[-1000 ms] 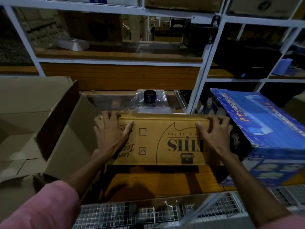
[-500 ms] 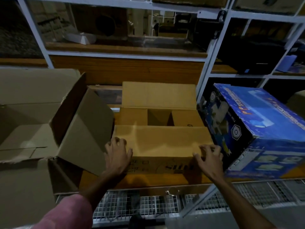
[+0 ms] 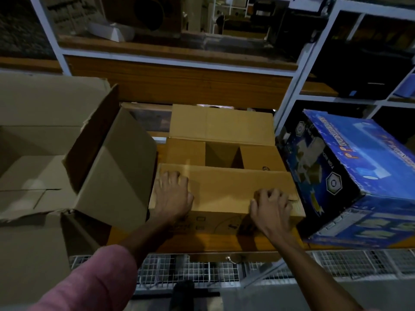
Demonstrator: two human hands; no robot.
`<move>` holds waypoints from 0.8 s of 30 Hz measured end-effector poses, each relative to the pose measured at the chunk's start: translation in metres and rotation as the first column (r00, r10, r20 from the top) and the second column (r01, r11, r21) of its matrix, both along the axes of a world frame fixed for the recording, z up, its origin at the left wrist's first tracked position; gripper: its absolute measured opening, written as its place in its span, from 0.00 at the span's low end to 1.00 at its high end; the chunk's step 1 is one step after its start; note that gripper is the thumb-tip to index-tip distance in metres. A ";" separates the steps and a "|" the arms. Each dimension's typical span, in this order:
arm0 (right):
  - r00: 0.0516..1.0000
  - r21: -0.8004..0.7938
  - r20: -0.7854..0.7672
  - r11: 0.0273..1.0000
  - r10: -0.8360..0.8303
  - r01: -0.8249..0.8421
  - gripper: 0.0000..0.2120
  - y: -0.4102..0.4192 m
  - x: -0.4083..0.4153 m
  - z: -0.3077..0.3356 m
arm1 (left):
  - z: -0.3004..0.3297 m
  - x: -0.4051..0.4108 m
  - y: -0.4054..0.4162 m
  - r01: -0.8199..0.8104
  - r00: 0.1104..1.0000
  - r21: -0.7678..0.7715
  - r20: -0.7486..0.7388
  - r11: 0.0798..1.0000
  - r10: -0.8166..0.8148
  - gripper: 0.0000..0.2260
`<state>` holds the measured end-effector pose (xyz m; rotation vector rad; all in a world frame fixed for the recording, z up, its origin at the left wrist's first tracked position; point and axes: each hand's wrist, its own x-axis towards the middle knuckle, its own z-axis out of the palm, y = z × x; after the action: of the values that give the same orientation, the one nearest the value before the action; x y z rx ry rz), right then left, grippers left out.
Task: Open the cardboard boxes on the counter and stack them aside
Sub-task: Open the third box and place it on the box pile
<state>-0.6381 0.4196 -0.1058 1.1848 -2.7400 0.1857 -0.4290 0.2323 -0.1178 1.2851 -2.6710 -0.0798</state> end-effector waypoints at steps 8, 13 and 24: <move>0.988 -0.039 0.036 0.988 0.151 -0.150 0.20 -0.035 0.005 -0.018 | -0.005 -0.031 -0.020 0.071 0.997 0.059 -0.010 0.996 -0.071 0.22; 0.977 -0.023 0.100 0.982 0.189 -0.188 0.21 -0.056 -0.010 -0.018 | -0.009 -0.036 -0.030 0.043 0.995 0.000 -0.089 0.999 -0.043 0.22; 0.959 0.251 0.099 0.926 0.267 -0.283 0.25 -0.135 -0.041 0.021 | 0.001 -0.042 -0.035 0.041 0.999 0.028 -0.013 0.999 -0.041 0.26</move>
<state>-0.6791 0.2842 -0.0848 1.6617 -2.7015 -0.1175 -0.4709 0.1968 -0.1172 1.2342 -2.6956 -0.1300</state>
